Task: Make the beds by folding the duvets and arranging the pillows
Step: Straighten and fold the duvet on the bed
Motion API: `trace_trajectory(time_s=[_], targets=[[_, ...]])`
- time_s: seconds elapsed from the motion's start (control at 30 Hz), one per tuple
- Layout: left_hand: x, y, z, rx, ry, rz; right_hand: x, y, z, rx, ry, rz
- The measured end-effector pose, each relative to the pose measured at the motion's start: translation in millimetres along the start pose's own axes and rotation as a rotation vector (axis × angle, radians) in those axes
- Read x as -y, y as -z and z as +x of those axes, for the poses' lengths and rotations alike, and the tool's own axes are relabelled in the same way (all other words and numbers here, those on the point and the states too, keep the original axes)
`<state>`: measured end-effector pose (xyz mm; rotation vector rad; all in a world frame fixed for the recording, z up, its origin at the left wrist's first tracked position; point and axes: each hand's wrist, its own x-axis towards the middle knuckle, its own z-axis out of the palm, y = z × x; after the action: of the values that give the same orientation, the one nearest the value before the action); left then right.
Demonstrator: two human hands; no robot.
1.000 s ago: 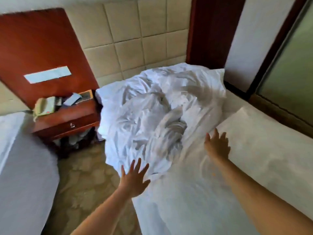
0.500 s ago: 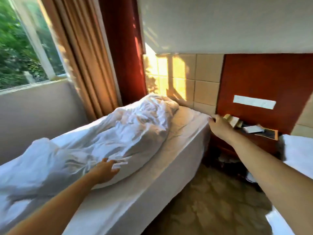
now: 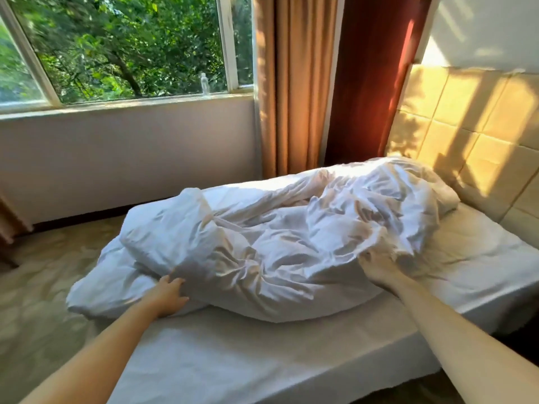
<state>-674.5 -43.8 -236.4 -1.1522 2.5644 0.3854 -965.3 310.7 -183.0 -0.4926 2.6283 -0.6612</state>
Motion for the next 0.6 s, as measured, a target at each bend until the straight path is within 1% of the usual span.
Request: trace_trajectory(time_s=[0.13,0.2,0.27,0.33,0.5,0.6], targets=[[-10,-19,7,0.051,0.14,-0.15,-17,5,58,0.082,-0.001,-0.064],[-17,-31,5,0.083,0.209,-0.21,-12,10,92,0.147,0.001,-0.066],[-16,-44,3,0.096,0.269,-0.253,2,9,126,0.148,0.001,-0.048],[-9,-55,-1,0.1,0.327,-0.309,19,-8,154,0.171,0.036,-0.068],[28,-71,-22,0.117,0.513,-0.477,81,-79,168,0.399,0.241,-0.147],[53,-71,-22,0.068,0.616,-0.602,119,-115,170,0.499,0.278,-0.185]])
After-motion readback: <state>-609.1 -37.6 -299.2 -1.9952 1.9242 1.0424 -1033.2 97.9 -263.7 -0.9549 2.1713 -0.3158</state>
